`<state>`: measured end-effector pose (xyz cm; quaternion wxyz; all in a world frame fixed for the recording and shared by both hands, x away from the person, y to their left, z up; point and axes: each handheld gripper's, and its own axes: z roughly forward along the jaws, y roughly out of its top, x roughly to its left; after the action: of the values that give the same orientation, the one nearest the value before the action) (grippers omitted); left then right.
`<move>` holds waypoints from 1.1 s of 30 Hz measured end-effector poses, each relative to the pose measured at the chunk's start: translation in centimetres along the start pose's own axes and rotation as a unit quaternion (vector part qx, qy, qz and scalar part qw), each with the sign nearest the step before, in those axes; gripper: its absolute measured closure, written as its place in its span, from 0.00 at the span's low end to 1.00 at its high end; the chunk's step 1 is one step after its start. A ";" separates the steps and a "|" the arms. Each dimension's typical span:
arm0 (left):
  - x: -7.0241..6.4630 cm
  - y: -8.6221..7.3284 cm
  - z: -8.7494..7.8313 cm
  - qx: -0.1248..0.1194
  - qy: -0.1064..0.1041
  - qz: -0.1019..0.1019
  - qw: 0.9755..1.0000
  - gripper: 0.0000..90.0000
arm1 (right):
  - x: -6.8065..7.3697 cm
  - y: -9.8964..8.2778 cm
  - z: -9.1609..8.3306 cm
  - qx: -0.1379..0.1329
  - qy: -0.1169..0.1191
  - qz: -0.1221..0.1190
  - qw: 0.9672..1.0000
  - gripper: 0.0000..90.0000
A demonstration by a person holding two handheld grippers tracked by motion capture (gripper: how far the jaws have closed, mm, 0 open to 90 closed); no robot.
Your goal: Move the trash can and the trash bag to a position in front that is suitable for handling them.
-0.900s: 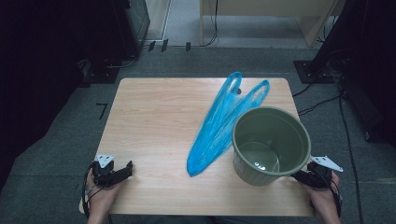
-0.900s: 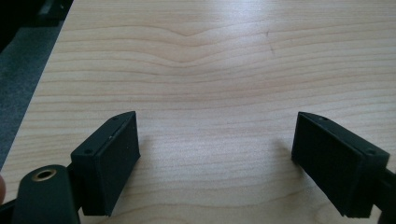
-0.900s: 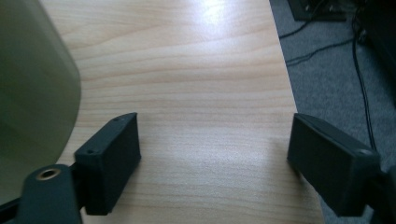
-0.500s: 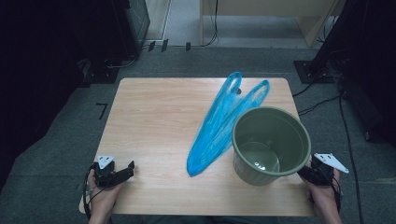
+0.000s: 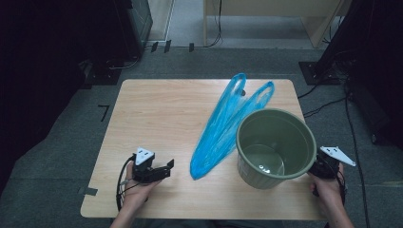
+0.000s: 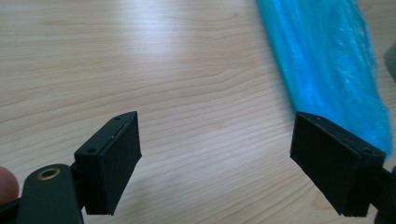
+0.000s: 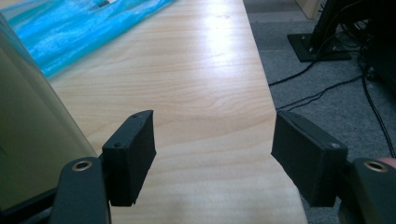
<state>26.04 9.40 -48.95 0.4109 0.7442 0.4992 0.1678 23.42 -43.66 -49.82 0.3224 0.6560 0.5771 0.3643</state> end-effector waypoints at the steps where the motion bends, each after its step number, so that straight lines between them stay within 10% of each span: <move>1: -0.6 0.1 0.4 0.003 -0.003 0.004 1.000 0.17 | 0.1 0.1 0.2 -0.001 0.001 -0.004 1.000 0.34; 13: -5.2 0.8 3.7 0.039 -0.040 0.042 0.998 0.20 | 1.5 0.4 1.4 -0.011 0.019 -0.015 1.000 0.41; 15: -5.3 0.6 3.9 0.034 -0.031 0.051 0.998 0.46 | 1.9 0.4 1.4 -0.014 0.026 -0.027 0.999 0.41; 24: -3.4 0.0 3.5 0.056 -0.037 0.060 0.996 0.90 | 3.4 0.1 1.5 -0.017 0.043 -0.033 0.998 0.41; 33: 0.9 -1.2 0.8 0.066 -0.006 0.042 0.997 0.99 | 5.6 -0.3 1.3 -0.013 0.041 -0.053 0.998 0.40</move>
<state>26.22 10.00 -50.54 0.3563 0.7911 0.4747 0.1476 24.78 -38.05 -50.16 0.3260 0.6046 0.6192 0.3805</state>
